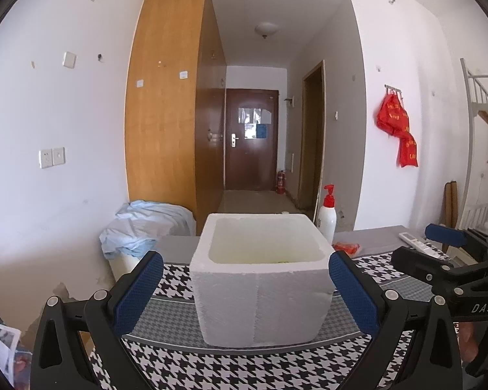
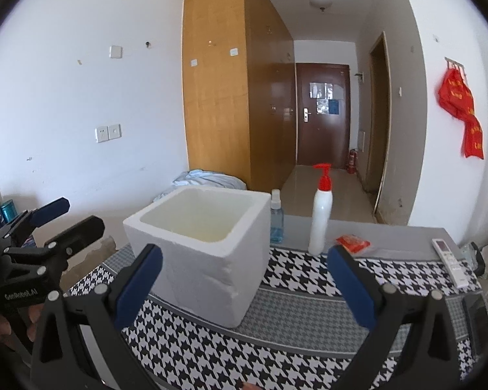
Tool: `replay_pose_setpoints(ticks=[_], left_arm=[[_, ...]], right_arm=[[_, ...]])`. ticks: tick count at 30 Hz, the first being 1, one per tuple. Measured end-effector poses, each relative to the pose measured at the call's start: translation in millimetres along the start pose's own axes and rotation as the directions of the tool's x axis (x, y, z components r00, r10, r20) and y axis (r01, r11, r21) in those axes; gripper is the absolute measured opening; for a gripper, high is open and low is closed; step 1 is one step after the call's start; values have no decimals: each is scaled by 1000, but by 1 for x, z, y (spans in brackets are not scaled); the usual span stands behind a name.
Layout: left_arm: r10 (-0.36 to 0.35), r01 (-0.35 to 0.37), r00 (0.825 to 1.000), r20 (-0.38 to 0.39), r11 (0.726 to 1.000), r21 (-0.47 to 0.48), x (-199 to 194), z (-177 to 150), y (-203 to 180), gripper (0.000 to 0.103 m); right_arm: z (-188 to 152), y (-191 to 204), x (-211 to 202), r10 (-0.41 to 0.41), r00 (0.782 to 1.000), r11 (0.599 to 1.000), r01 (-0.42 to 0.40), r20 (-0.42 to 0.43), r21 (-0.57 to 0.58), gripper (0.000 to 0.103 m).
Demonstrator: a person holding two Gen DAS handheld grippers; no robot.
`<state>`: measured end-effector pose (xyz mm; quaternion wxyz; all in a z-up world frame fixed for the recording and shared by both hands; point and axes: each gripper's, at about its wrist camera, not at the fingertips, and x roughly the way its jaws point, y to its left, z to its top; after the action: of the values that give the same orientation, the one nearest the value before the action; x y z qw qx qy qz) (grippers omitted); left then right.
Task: Organize soft objects
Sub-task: 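Move both grippers away from the foam box back over the table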
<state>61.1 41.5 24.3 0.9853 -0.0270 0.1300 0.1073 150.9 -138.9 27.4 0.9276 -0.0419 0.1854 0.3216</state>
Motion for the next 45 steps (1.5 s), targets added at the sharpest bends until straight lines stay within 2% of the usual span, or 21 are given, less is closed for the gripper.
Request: replay_pose_setpoints(ticks=[8,16,36,45], left_arm=[[-1,1,998,69,1000,-1,-14,-11,-7,102],[-33,33,998,55,999,-2,-14,-20,-15,102],[-15,14,997,71,1000,4,-23,-44,-22,102],[-2,3,998,62,1000,-9,-24,-46,-21,102]], right_arm=[[-20,-13,-14,-23,999,999,22,32,34,102],[-34,-16,-23,-56,997,998,55,45,39,102],[-61,-23,-40,-48,995,998,44,89,42,102],[-65,-28,-39,-48,996,997,43,70,64,102]])
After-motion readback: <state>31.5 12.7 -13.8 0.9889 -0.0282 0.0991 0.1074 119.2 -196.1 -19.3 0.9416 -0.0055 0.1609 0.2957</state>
